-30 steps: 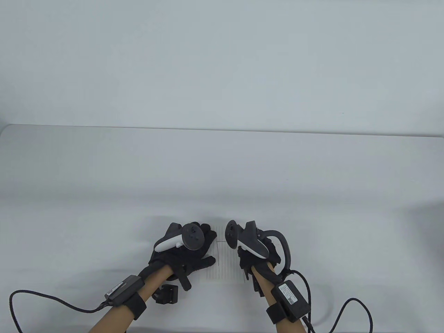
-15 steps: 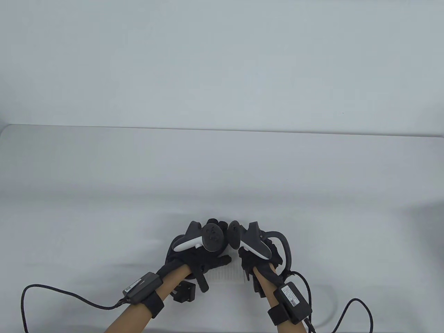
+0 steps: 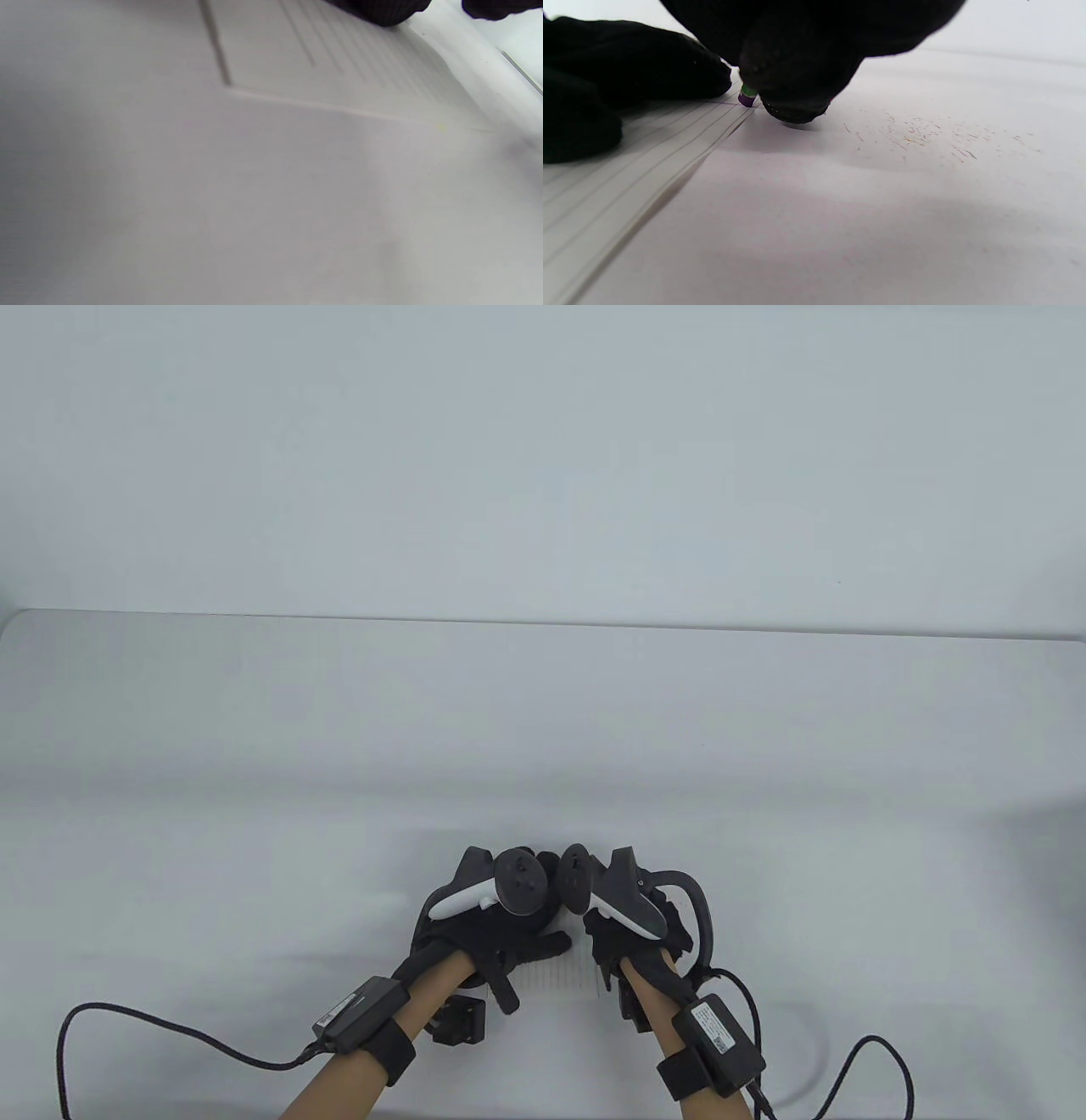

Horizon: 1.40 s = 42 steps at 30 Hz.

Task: Apply wax crayon on paper

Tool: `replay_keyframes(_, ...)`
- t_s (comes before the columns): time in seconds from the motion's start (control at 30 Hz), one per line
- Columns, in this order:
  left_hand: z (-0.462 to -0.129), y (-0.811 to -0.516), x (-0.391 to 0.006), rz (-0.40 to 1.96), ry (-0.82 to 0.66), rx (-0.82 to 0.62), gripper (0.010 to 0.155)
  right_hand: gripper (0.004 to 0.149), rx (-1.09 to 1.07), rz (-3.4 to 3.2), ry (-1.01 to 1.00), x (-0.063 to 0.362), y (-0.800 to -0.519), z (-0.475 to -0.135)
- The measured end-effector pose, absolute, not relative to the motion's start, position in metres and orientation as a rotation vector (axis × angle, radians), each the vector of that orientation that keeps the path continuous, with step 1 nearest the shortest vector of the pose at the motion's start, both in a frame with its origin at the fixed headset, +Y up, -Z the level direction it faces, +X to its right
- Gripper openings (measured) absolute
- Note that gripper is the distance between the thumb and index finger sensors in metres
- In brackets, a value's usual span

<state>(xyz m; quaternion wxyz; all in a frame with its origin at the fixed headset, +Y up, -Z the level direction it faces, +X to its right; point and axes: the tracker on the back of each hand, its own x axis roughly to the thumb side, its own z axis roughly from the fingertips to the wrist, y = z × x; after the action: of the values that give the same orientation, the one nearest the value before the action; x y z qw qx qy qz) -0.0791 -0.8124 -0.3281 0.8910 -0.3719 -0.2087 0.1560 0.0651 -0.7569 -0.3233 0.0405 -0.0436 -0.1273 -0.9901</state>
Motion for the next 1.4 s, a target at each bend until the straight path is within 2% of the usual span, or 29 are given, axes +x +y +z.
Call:
replay_keyframes(0.2, -0.328, -0.812, -0.079, 0.323, -0.435, -0.775, 0.075, 0.040, -0.120, -3.013, -0.486, 0.063, -0.754, -0.322)
replay_keyframes(0.8, -0.328, -0.812, -0.079, 0.325, -0.439, -0.792, 0.075, 0.040, -0.149, -2.868, -0.981, 0.058, -0.749, -0.313)
replay_keyframes(1.03, -0.331, -0.811, -0.083, 0.368, -0.436, -0.796, 0.075, 0.040, -0.161, -2.865, -1.000, 0.059, -0.749, -0.312)
replay_keyframes(1.23, -0.324, -0.795, -0.121, 0.352, -0.463, -0.757, 0.082, 0.040, -0.178, -2.882, -1.008, 0.062, -0.750, -0.310)
replay_keyframes(1.4, -0.315, -0.811, -0.137, 0.331, -0.427, -0.826, 0.084, 0.040, -0.181, -2.890, -0.997, 0.062, -0.750, -0.309)
